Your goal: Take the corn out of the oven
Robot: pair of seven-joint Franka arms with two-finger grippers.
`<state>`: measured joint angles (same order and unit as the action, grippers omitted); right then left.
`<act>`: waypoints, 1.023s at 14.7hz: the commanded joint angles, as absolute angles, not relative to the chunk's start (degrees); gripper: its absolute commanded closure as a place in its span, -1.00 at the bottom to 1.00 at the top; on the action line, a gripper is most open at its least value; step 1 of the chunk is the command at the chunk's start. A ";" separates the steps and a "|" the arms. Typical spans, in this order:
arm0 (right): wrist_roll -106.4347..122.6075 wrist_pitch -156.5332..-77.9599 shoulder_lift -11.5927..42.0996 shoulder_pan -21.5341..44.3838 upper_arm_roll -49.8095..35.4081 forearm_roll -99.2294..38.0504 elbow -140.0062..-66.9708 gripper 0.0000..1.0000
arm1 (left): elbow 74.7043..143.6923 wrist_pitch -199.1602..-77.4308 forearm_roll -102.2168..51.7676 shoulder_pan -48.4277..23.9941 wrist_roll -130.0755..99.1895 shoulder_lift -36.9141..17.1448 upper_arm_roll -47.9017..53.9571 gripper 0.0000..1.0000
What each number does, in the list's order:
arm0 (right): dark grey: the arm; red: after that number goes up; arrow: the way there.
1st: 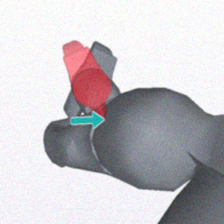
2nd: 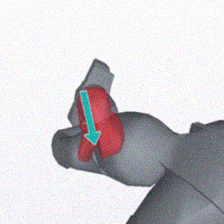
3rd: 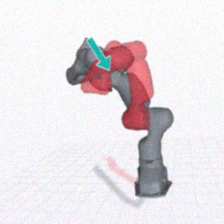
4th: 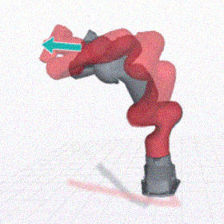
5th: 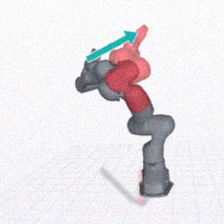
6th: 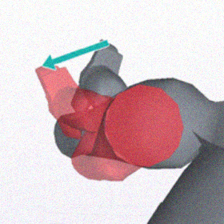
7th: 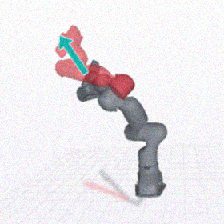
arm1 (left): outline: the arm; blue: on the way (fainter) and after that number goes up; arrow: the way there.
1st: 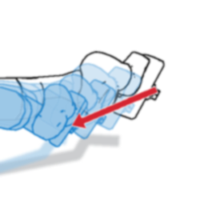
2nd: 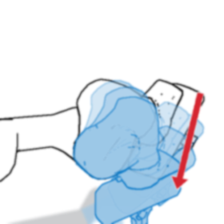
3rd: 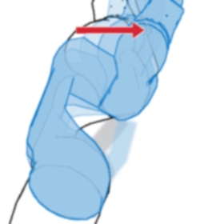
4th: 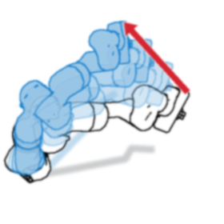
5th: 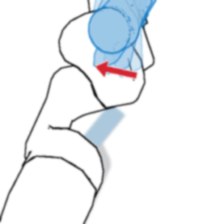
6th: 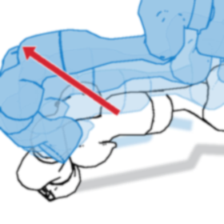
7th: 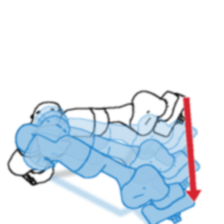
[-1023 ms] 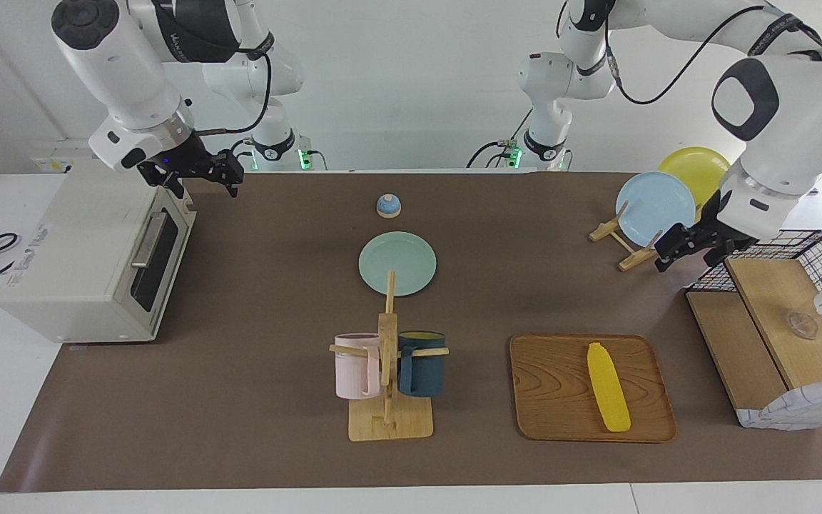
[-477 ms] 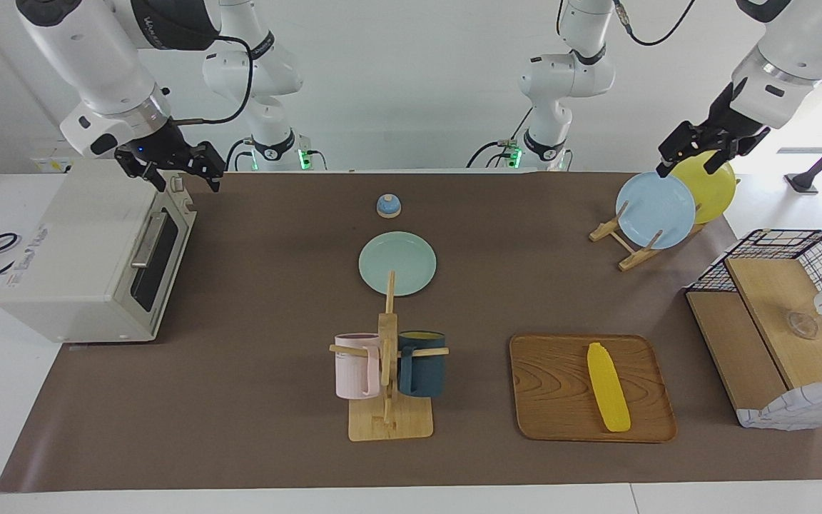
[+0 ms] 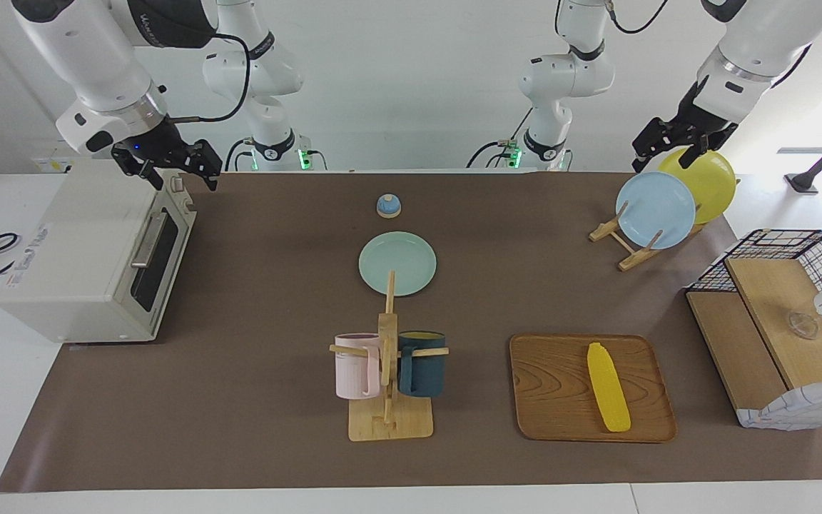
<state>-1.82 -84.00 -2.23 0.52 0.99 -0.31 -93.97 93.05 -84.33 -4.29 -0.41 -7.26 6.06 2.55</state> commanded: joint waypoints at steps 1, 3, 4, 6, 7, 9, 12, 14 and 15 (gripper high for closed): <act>-1.76 -83.50 -2.90 0.35 1.14 -0.70 -94.48 -1.00 | 93.87 -86.13 -2.99 -0.62 -7.82 6.33 3.60 -1.00; -1.76 -83.50 -2.90 0.44 1.14 -0.70 -94.48 -1.00 | 94.30 -86.22 -2.99 -0.88 -8.35 6.33 3.78 -1.00; -1.76 -83.50 -2.90 0.44 1.14 -0.70 -94.48 -1.00 | 94.57 -86.13 -2.90 -0.88 -8.09 6.33 3.78 -1.00; -1.76 -83.50 -2.90 0.44 1.14 -0.70 -94.48 -1.00 | 94.75 -86.92 -1.94 -0.44 -7.65 6.24 3.78 -1.00; -1.76 -83.50 -2.90 0.35 1.14 -0.70 -94.48 -1.00 | 95.18 -87.71 -0.72 -0.44 -7.65 6.24 3.95 -1.00; -1.76 -83.50 -2.90 0.44 1.14 -0.70 -94.48 -1.00 | 96.67 -88.94 0.78 -0.61 -7.47 5.89 4.22 -1.00; -1.76 -83.50 -2.90 0.44 1.14 -0.70 -94.48 -1.00 | 96.33 -89.21 1.85 -0.70 -7.03 5.63 4.31 -1.00; -1.76 -83.50 -2.90 0.44 1.14 -0.70 -94.48 -1.00 | 96.33 -89.21 1.58 -0.88 -7.03 5.71 4.31 -1.00; -1.76 -83.50 -2.90 0.44 1.14 -0.70 -94.48 -1.00 | 96.33 -89.12 1.67 -0.88 -7.03 5.71 4.31 -1.00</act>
